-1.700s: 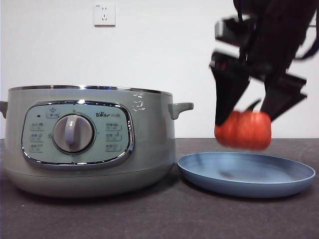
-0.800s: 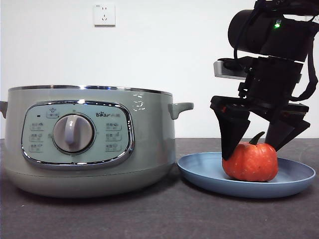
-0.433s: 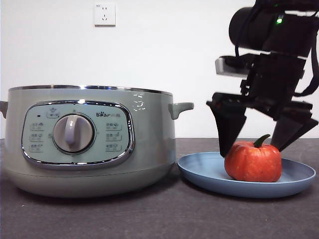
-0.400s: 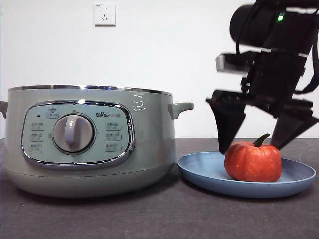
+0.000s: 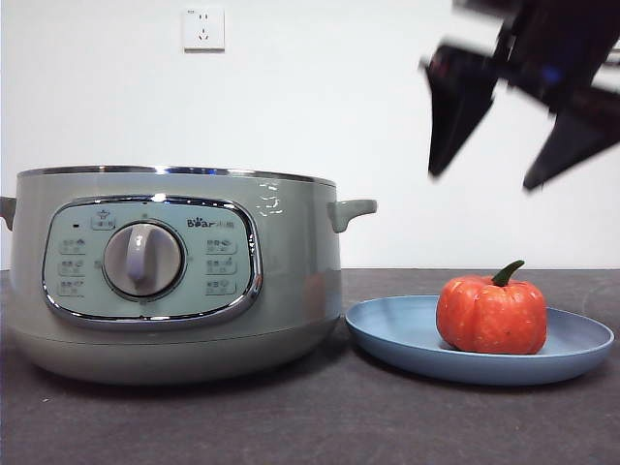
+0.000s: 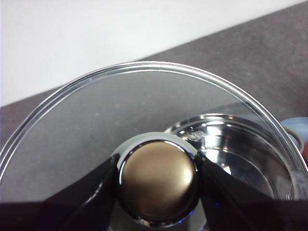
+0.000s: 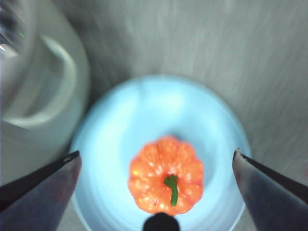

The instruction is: Take the pumpkin out from the steamer,put the pumpkin in the blue plate,close the lid

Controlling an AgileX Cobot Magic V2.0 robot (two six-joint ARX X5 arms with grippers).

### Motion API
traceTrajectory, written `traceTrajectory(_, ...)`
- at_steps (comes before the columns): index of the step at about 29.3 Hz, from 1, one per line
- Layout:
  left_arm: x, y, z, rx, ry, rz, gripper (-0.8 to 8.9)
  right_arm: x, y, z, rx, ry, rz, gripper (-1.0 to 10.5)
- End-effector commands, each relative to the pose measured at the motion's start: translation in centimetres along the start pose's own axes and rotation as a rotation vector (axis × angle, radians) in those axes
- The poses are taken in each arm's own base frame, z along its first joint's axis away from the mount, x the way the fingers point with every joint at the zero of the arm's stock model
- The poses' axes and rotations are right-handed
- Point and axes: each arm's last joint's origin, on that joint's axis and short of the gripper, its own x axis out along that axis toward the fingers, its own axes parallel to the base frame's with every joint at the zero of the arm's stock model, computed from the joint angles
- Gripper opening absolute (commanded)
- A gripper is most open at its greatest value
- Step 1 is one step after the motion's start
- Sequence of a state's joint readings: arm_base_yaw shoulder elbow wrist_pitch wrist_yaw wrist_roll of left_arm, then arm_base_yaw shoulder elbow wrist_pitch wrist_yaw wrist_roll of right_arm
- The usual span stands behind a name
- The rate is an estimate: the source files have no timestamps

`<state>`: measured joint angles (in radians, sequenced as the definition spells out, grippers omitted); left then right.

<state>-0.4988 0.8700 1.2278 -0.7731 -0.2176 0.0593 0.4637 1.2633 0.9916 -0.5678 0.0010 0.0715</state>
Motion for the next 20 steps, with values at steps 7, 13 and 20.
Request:
traceTrajectory(7,3.8,-1.2,0.8,-0.010,0.027,-0.137,-0.09,-6.4,0.0,-0.2,0.010,-0.221,0.011,5.3)
traceTrajectory(13,7.1,-2.2,0.7,-0.003,0.086,-0.216,-0.09,-8.9,-0.1,-0.6,0.015,-0.311,-0.012,5.3)
traceTrajectory(20,11.3,-3.3,0.0,0.001,0.171,-0.283,-0.09,-10.3,-0.2,-0.9,0.020,-0.359,-0.030,5.3)
